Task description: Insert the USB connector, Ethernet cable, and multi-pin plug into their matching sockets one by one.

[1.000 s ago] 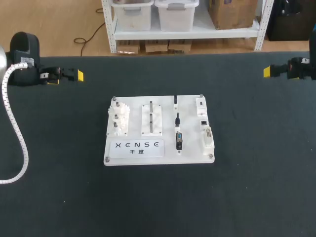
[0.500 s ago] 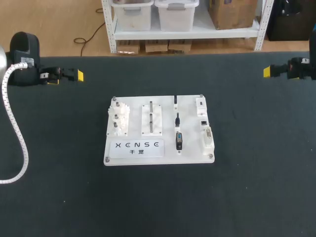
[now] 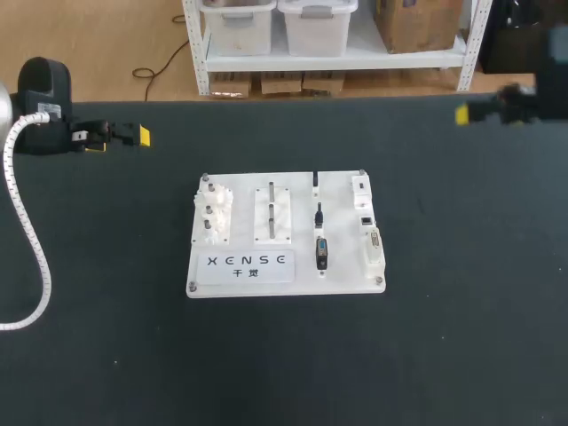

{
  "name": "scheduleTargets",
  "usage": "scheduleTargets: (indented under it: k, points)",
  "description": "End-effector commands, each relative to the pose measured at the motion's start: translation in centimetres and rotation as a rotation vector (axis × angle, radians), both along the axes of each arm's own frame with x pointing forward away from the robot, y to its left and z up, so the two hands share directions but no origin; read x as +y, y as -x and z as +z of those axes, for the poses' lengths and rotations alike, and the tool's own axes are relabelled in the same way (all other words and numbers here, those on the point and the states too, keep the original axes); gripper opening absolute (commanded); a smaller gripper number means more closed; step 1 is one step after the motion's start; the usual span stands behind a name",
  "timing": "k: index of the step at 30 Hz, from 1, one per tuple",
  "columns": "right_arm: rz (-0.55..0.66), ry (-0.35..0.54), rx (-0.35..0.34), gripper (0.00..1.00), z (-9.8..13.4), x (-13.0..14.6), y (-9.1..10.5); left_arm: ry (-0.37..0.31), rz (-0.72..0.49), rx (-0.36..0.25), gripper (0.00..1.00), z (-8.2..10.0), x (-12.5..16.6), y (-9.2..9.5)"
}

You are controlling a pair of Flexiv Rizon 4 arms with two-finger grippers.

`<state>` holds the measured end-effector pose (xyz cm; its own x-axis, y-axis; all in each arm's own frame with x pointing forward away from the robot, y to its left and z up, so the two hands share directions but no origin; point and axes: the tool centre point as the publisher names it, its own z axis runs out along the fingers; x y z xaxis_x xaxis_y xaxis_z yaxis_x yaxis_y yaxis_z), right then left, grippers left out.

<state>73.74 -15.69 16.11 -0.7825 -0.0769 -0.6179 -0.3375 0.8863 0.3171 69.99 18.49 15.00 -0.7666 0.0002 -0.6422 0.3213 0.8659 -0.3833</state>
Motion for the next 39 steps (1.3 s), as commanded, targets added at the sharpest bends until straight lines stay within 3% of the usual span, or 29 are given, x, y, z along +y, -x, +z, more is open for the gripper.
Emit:
scheduleTargets:
  k: [1,7,15,20,27,39]
  points:
    - [-0.104,0.211,0.127,1.00,-1.0,6.3,-8.7,0.000,0.000,0.000,1.00,0.0,0.0,0.0]
    - [-0.134,0.370,0.262,1.00,-3.3,12.1,-12.3,0.000,0.000,0.000,1.00,0.0,0.0,0.0]
    - [-0.158,0.458,0.368,1.00,-7.1,17.0,-12.0,0.000,0.000,0.000,1.00,0.0,0.0,0.0]
    - [-0.207,0.470,0.437,1.00,-9.1,18.4,-10.2,0.000,0.000,0.000,1.00,0.0,0.0,0.0]
    - [-0.199,0.428,0.421,1.00,-9.4,19.4,-7.4,0.000,0.000,0.000,1.00,0.0,0.0,0.0]
    - [-0.132,0.349,0.489,1.00,-11.2,20.9,-2.3,0.000,0.000,0.000,1.00,0.0,0.0,0.0]
